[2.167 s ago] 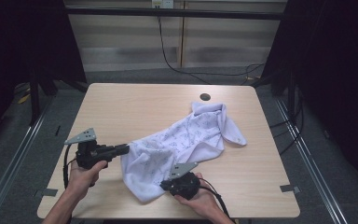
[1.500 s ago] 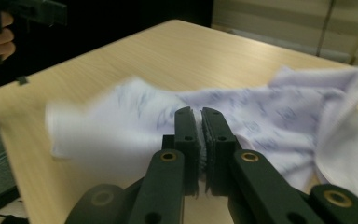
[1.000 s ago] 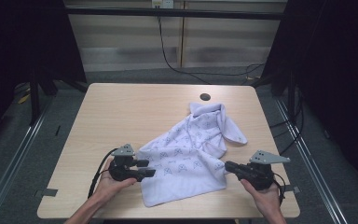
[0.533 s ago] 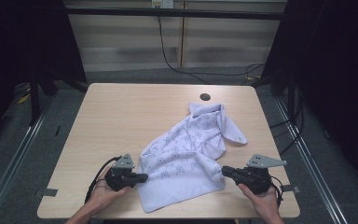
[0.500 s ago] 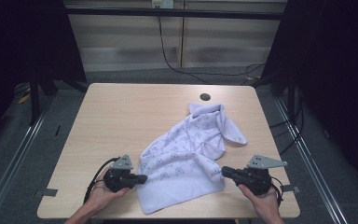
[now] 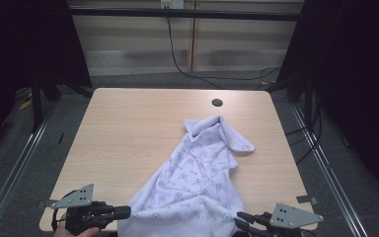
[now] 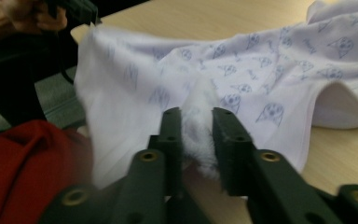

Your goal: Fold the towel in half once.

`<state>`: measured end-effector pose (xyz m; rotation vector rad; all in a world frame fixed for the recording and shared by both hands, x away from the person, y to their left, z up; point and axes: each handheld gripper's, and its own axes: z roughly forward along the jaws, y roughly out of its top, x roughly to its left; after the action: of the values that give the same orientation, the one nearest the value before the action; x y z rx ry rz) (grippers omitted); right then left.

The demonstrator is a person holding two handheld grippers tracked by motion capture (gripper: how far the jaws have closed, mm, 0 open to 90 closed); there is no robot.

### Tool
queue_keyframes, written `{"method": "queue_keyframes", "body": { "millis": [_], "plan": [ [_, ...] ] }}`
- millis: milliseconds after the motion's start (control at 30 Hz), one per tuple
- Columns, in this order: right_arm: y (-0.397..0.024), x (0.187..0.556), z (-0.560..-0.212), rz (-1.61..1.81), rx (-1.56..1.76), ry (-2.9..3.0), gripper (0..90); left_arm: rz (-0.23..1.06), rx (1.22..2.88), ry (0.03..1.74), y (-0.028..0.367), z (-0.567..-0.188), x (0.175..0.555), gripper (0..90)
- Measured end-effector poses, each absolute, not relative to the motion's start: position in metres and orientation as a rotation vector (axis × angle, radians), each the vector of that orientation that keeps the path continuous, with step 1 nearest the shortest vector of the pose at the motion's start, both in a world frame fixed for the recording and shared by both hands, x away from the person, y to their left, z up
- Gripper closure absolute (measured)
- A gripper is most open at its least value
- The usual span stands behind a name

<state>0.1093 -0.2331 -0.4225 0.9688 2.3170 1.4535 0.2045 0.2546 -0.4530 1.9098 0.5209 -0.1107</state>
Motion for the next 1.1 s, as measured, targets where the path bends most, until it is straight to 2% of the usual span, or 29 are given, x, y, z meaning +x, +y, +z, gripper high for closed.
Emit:
{"method": "queue_keyframes", "body": {
  "millis": [133, 267, 300, 367, 400, 533, 600, 667, 833, 1000, 1100],
  "plan": [
    [-0.236, 0.136, -0.427, 1.444, 1.009, 2.276, 64.9, -0.106, 1.926, 0.559, 0.241, -0.456, 0.242, 73.5],
    [-0.229, 0.177, -0.436, 1.375, 1.025, 2.33, 60.1, -0.107, 1.99, 0.637, 0.208, -0.47, 0.292, 66.2],
    [-0.227, 0.188, -0.439, 1.351, 1.034, 2.327, 59.1, -0.126, 2.004, 0.645, 0.198, -0.475, 0.304, 65.9],
    [-0.224, 0.215, -0.445, 1.323, 1.05, 2.345, 57.1, -0.073, 2.037, 0.685, 0.18, -0.483, 0.323, 65.9],
    [-0.222, 0.227, -0.448, 1.285, 1.066, 2.334, 56.1, -0.098, 2.017, 0.7, 0.172, -0.486, 0.33, 65.9],
    [-0.217, 0.272, -0.464, 1.239, 1.138, 2.355, 55.3, -0.096, 2.066, 0.719, 0.148, -0.501, 0.345, 65.1],
    [-0.212, 0.285, -0.475, 1.192, 1.164, 2.38, 54.6, -0.08, 2.117, 0.71, 0.141, -0.508, 0.344, 66.0],
    [-0.209, 0.292, -0.487, 1.121, 1.175, 2.412, 53.5, -0.059, 2.14, 0.673, 0.142, -0.508, 0.339, 74.0],
    [-0.196, 0.287, -0.497, 1.09, 1.159, 2.445, 54.2, -0.038, 2.196, 0.635, 0.166, -0.504, 0.314, 82.2],
    [-0.17, 0.269, -0.502, 1.135, 1.062, 2.507, 54.0, -0.096, 2.201, 0.658, 0.21, -0.5, 0.274, 82.4],
    [-0.153, 0.256, -0.503, 1.15, 0.982, 2.532, 55.1, -0.089, 2.132, 0.655, 0.228, -0.494, 0.266, 74.4]
  ]
}}
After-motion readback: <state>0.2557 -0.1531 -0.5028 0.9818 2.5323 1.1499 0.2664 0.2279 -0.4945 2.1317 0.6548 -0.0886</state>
